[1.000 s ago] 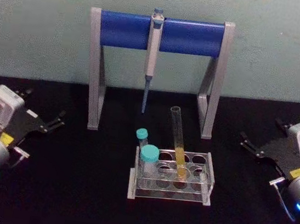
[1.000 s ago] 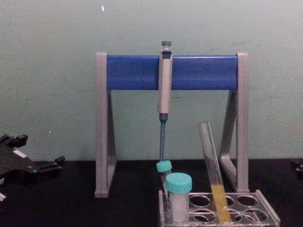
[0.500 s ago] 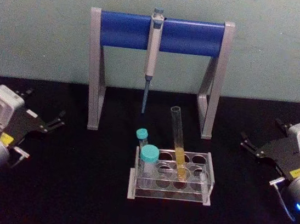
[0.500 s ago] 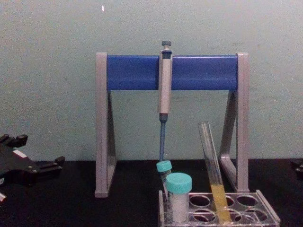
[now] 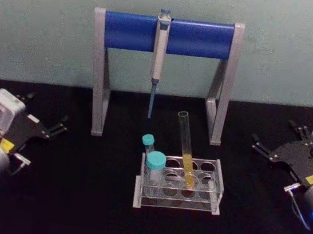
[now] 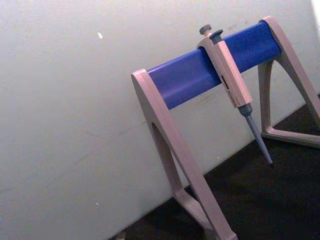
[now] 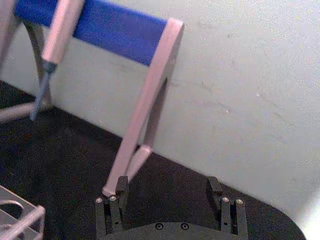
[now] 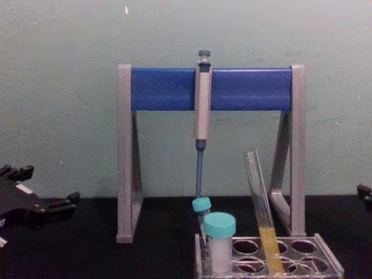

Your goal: Pick up the test tube from the test tube rack, shake it, then place it back into the test tube rack.

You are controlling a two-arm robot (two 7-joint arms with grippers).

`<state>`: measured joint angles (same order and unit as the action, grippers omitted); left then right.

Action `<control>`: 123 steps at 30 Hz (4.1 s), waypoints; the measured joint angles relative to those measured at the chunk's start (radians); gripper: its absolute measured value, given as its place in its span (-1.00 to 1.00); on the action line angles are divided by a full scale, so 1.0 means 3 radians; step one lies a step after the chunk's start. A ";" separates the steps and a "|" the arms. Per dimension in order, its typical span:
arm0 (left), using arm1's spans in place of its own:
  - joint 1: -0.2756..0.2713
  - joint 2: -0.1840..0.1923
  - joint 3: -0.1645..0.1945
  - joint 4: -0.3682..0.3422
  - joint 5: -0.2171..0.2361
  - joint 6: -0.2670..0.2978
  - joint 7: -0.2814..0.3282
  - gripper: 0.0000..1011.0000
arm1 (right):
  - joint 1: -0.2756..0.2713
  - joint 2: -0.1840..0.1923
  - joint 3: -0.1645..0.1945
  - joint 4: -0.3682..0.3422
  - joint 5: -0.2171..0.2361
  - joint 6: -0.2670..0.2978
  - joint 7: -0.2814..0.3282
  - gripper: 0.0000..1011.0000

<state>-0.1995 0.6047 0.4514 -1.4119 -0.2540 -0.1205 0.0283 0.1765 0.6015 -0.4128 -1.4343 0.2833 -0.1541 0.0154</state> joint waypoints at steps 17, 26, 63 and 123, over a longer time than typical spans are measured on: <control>0.0000 0.0000 0.0000 0.0000 0.0000 0.0000 0.0000 0.98 | -0.0050 -0.0033 0.0098 -0.0130 0.0475 -0.0359 0.0918 0.98; 0.0000 0.0000 0.0000 0.0000 0.0000 0.0000 0.0000 0.98 | 0.0000 -0.0086 0.0060 -0.0176 0.0594 -0.0296 0.1269 0.98; 0.0000 0.0000 0.0000 0.0000 0.0000 0.0000 0.0000 0.98 | 0.0530 -0.0437 -0.0171 0.0215 0.0336 0.0267 0.1917 0.98; 0.0000 0.0000 0.0000 0.0000 0.0000 0.0000 0.0000 0.98 | 0.0582 -0.0463 -0.0156 0.0250 0.0455 0.0423 0.1935 -0.51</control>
<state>-0.1995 0.6047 0.4514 -1.4120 -0.2539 -0.1205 0.0283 0.3513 0.4625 -0.4595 -1.3592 0.4199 -0.0273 0.5960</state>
